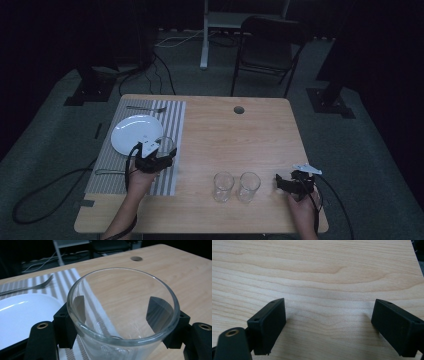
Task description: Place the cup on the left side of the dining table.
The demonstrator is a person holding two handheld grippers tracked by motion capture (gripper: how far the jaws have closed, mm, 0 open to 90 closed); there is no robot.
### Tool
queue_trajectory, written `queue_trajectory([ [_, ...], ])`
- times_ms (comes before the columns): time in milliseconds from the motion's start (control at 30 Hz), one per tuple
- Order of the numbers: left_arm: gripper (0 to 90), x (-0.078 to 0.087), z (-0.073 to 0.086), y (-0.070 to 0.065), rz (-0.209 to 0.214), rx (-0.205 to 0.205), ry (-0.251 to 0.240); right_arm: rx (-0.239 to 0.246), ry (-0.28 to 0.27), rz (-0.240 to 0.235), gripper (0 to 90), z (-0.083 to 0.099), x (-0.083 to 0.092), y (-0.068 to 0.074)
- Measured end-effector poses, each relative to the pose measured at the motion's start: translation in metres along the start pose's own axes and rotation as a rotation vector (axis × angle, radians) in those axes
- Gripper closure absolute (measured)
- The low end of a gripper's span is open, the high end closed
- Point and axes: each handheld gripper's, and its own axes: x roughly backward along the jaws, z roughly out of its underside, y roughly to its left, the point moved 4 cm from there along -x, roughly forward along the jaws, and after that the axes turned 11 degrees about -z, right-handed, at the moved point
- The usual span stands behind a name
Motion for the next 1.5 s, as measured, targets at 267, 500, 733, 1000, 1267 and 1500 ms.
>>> queue_trajectory([
  [267, 29.5, -0.011, 0.006, 0.012, -0.018, 0.026, 0.013, 0.002, 0.0, 0.0, 11.9, 0.0, 0.0, 0.0],
  [500, 29.5, -0.019, 0.016, 0.017, -0.051, -0.004, 0.051, 0.002, 0.0, 0.0, 11.9, 0.0, 0.0, 0.0],
  [733, 29.5, -0.021, 0.025, 0.022, -0.047, 0.023, 0.062, 0.002, 0.0, 0.0, 11.9, 0.0, 0.0, 0.0],
  [1000, 29.4, -0.02, 0.025, 0.024, -0.021, 0.019, 0.09, 0.002, 0.0, 0.0, 11.9, 0.0, 0.0, 0.0],
  [1267, 27.4, -0.019, 0.025, 0.026, 0.009, 0.057, 0.092, 0.002, 0.0, 0.0, 11.9, 0.0, 0.0, 0.0],
  [1500, 9.8, -0.015, 0.024, 0.022, -0.053, 0.022, 0.089, 0.001, 0.0, 0.0, 11.9, 0.0, 0.0, 0.0],
])
